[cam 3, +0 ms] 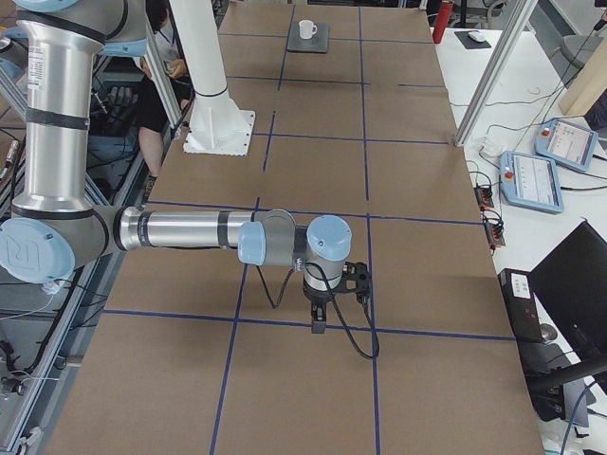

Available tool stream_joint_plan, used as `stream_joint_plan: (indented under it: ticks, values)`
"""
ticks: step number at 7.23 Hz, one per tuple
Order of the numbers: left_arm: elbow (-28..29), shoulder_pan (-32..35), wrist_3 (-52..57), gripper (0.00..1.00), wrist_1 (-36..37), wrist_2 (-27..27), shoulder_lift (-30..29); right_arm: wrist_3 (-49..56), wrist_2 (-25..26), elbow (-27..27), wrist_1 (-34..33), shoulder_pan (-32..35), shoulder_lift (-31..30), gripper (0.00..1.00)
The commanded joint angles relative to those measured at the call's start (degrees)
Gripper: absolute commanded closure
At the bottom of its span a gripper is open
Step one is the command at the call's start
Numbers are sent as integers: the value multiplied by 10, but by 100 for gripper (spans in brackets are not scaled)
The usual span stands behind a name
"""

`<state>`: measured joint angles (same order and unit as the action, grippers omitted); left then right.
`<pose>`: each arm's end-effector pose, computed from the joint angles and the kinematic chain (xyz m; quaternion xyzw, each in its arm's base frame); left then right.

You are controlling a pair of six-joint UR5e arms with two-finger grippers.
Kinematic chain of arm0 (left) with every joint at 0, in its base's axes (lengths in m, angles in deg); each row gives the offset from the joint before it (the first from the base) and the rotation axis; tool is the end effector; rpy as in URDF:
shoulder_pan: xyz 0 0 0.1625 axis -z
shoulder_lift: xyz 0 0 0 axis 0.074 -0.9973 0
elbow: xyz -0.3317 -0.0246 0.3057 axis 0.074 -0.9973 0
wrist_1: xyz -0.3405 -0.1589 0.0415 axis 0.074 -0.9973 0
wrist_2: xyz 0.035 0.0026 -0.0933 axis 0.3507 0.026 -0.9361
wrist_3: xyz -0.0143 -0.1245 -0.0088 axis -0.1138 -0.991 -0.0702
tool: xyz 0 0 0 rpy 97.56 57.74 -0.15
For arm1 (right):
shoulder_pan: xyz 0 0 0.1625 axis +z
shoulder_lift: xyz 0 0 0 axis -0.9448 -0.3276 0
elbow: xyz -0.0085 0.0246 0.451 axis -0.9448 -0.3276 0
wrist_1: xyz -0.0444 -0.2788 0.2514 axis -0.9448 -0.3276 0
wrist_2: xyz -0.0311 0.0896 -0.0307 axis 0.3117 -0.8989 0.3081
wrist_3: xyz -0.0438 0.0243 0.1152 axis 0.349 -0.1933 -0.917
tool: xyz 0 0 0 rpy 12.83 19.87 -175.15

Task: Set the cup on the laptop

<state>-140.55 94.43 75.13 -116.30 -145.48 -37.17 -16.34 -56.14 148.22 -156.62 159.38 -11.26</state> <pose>-0.0473 -0.3771 0.6639 0.0185 0.3748 -0.0150 0.9268 0.0412 -0.3889 0.6942 -0.0106 -0.3478 -0.0287 0.9371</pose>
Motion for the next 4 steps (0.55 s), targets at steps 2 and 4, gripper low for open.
stream_joint_plan:
  ticks: [2,4]
  values:
    - [-5,22,35,0,18,11,6,0,0,0,0,0,0,0]
    - [-5,21,32,0,19,43,8,0,0,0,0,0,0,0]
